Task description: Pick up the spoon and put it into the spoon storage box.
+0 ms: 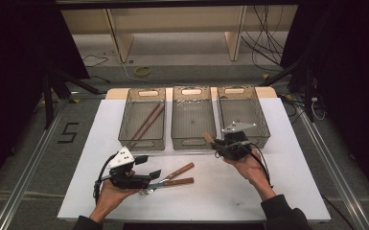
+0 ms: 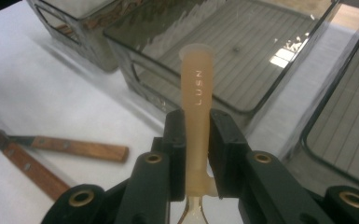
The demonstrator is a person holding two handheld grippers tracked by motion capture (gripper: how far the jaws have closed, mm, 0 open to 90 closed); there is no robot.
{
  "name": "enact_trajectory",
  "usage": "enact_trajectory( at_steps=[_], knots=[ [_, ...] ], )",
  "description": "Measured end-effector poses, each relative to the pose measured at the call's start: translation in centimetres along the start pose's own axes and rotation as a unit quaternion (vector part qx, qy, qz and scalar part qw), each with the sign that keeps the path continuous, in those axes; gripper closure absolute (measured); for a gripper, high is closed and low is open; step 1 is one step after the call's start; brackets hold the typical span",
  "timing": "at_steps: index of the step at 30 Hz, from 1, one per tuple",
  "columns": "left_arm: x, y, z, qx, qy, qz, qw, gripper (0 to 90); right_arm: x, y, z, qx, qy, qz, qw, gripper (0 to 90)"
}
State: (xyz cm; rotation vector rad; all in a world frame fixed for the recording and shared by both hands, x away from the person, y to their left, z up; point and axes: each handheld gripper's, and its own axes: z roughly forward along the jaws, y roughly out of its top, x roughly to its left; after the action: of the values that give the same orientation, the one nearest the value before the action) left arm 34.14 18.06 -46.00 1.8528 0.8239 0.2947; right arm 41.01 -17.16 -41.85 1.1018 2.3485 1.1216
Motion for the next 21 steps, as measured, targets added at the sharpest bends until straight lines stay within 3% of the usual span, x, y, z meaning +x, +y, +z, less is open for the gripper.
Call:
enact_trajectory(
  at_steps=[13, 21],
  knots=[
    [0.0, 0.0, -0.1, -0.002, 0.001, 0.000, 1.0000, 22.0, 0.3, 3.1, 1.7, -0.009, 0.002, -0.014, 0.9999, 78.2],
    [0.1, 0.0, -0.1, -0.002, 0.001, -0.001, 1.0000, 22.2, 0.1, 4.9, 3.0, -0.012, 0.000, -0.008, 0.9999, 78.3]
  ],
)
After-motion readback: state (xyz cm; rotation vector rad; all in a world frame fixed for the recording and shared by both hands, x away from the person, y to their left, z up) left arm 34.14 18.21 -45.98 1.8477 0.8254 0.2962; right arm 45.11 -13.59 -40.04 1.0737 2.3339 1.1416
